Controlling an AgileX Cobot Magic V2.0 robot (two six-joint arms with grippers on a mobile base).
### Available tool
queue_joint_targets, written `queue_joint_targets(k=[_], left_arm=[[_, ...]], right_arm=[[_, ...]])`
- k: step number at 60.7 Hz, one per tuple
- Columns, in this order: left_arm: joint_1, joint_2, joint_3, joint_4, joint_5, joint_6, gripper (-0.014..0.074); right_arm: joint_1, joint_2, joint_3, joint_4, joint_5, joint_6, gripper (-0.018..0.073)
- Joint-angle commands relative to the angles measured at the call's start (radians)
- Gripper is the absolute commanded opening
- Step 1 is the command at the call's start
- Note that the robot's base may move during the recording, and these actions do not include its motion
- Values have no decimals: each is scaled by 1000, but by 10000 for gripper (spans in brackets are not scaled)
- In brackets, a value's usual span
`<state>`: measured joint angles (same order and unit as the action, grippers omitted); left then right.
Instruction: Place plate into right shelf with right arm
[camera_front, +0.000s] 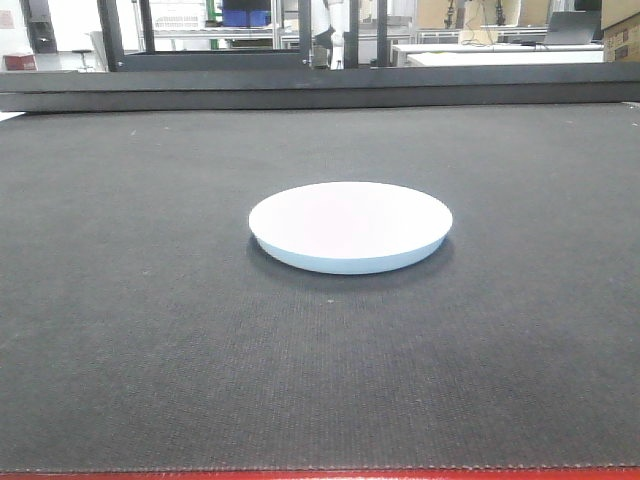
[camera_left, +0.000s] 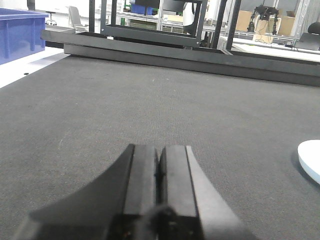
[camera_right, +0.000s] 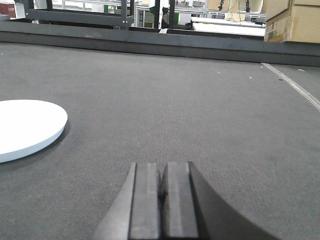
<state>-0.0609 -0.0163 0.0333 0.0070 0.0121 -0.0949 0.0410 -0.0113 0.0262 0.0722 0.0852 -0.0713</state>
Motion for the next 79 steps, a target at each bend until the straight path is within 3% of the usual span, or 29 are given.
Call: queue_joint_targets(k=[1,40,54,69,74,79], left_arm=[[2,-11,7,0,-89,-6,-47],[2,-11,7,0,-89,-6,-47],[2,-11,7,0,-89,-6,-47],[2,-11,7,0,-89,-6,-47],[2,-11,7,0,-89,-6,-47],[2,-11,7,0,-89,-6,-47]], right_arm=[[-6,-13,-4,-4,-91,-9,51],[-6,-13,-4,-4,-102,-9,51],[-6,-13,-27,5,-164,7,51],[-6,95,-308,5,140,21,68],[-6,178,-390,5,189,21,132],[-6,278,-462,5,218,21,261]])
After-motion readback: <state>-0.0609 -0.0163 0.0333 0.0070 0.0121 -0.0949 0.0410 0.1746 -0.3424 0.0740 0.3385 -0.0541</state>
